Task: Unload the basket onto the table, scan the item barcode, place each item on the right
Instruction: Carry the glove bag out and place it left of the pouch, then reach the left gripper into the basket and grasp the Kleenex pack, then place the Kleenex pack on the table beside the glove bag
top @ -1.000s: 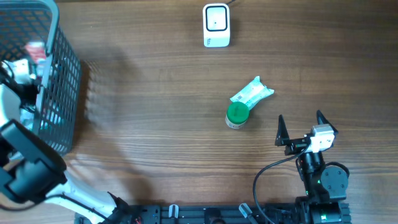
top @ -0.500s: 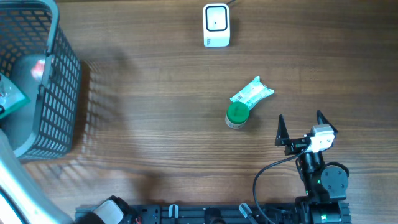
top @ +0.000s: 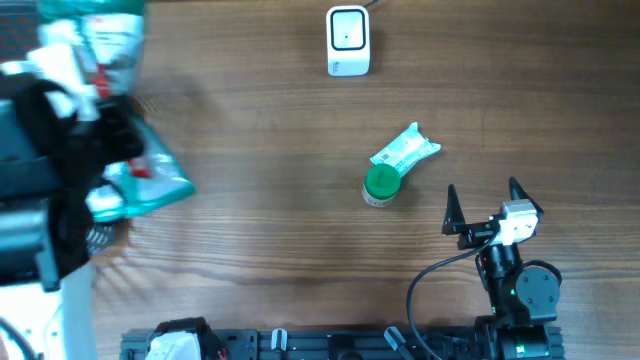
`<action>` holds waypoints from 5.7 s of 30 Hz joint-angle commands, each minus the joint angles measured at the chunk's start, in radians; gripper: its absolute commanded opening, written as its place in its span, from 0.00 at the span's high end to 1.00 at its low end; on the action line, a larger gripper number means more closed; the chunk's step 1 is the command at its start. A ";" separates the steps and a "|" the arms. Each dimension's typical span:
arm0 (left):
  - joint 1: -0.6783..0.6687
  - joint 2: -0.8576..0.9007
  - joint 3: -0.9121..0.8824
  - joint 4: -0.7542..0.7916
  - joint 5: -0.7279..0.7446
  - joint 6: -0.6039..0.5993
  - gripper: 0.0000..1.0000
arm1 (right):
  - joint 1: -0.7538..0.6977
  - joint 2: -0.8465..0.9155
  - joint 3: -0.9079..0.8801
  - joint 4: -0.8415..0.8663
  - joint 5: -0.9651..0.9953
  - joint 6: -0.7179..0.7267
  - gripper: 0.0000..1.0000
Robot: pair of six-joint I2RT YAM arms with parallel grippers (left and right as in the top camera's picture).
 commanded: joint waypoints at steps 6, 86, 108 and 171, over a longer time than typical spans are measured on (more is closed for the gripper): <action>-0.426 0.289 -0.158 0.019 -0.232 -0.301 0.96 | -0.003 -0.002 -0.001 0.003 -0.007 -0.018 0.00; 0.554 1.112 0.275 0.332 0.230 0.492 0.00 | -0.003 -0.002 -0.001 0.003 -0.007 -0.018 0.00; 0.542 0.961 0.276 0.363 0.230 0.436 0.59 | -0.003 -0.002 -0.001 0.003 -0.007 -0.018 0.00; -0.058 0.194 -0.298 0.095 -0.259 -0.142 0.00 | -0.003 -0.002 -0.001 0.003 -0.008 -0.018 0.00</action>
